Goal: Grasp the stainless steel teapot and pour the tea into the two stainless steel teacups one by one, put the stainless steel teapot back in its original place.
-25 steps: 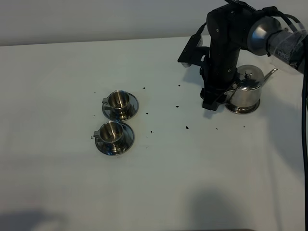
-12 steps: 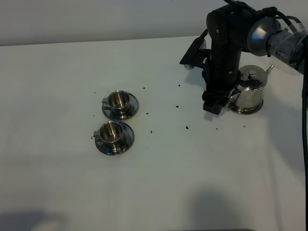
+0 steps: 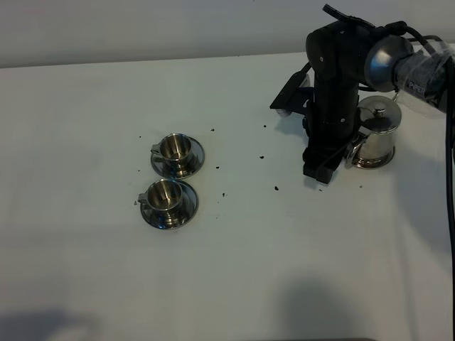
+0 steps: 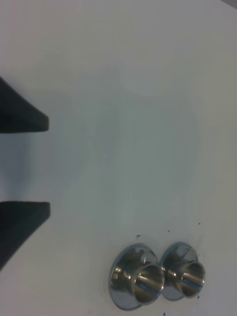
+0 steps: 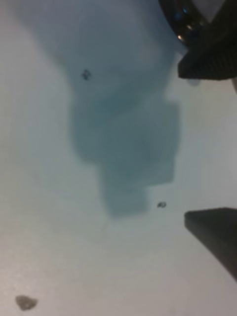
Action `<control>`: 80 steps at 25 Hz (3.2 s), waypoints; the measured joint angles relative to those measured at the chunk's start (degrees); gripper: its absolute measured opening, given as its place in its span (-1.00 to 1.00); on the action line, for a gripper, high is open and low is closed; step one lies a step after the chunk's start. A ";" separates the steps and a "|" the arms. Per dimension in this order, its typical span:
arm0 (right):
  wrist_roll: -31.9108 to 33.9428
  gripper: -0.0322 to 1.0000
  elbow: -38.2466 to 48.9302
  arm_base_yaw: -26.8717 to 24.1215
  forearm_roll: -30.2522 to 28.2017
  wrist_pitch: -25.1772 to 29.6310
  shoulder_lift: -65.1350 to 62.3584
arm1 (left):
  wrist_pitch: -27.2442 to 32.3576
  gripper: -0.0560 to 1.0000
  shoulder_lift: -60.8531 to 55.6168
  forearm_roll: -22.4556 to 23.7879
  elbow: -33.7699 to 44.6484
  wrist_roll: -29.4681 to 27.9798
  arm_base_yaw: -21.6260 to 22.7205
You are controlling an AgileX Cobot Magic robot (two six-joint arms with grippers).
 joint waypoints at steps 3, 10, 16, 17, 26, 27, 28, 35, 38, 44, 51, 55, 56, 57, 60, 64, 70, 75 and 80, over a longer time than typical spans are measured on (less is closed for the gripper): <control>0.78 0.11 1.32 0.07 0.10 -0.21 0.00 | 0.00 -0.20 0.00 0.00 0.00 0.00 0.00; 3.33 0.11 5.17 0.11 -0.47 -0.46 -2.06 | 0.00 -0.20 0.00 0.00 0.00 0.00 0.00; 5.08 0.11 9.13 0.11 -1.47 -0.29 -4.05 | 0.00 -0.20 0.00 0.00 0.00 0.00 0.00; 5.22 0.11 9.31 0.11 -1.53 -0.29 -4.17 | 0.00 -0.20 0.00 0.00 0.00 0.00 0.00; 7.39 0.11 10.82 0.11 -3.12 -0.46 -4.49 | 0.00 -0.20 0.00 0.00 0.00 -0.06 0.00; 7.69 0.11 11.13 0.11 -3.44 -0.53 -4.68 | 0.00 -0.20 0.00 0.00 0.00 -0.06 0.00; 7.85 0.11 11.62 0.11 -3.60 -0.58 -4.95 | 0.00 -0.20 0.00 0.00 0.00 -0.06 0.00; 9.75 0.11 14.31 0.11 -5.07 -0.05 -6.57 | 0.00 -0.20 0.00 0.00 0.00 -0.06 0.00; 10.50 0.11 14.44 0.11 -5.50 -0.11 -6.57 | 0.00 -0.20 0.00 0.00 0.00 -0.06 0.00; 11.25 0.11 16.52 0.11 -6.46 -0.16 -7.32 | 0.00 -0.20 0.00 0.00 0.00 -0.06 0.00; 11.86 0.11 17.26 0.11 -6.81 -0.08 -9.54 | 0.00 -0.20 0.00 0.00 0.00 -0.06 0.00; 11.94 0.11 17.26 0.11 -5.67 -0.08 -11.92 | 0.00 -0.20 0.00 0.00 0.00 -0.01 0.00; 11.88 0.11 17.26 0.11 -4.72 -0.08 -12.74 | 0.00 -0.20 0.00 0.00 0.00 -0.01 0.00; 11.83 0.11 17.26 0.11 -3.99 -0.08 -13.56 | 0.00 -0.20 0.00 0.00 0.00 -0.01 0.00; 11.90 0.11 17.26 0.11 -2.78 -0.08 -17.00 | 0.00 -0.20 0.00 0.00 0.00 -0.01 0.00; 15.61 0.11 17.26 0.11 -5.60 -0.08 -21.76 | 0.00 -0.20 0.00 0.00 0.00 -0.01 0.00; 25.32 0.11 17.26 -1.90 -11.55 -0.03 -25.05 | -0.05 -0.20 0.00 0.00 0.00 0.12 0.00; 25.09 0.11 17.26 -7.15 -7.58 -0.03 -25.00 | -0.05 -0.20 0.00 0.00 0.00 0.12 0.00; 23.55 0.11 17.26 -9.46 -5.29 -2.25 -25.00 | -0.05 -0.20 0.00 0.00 0.00 0.12 0.00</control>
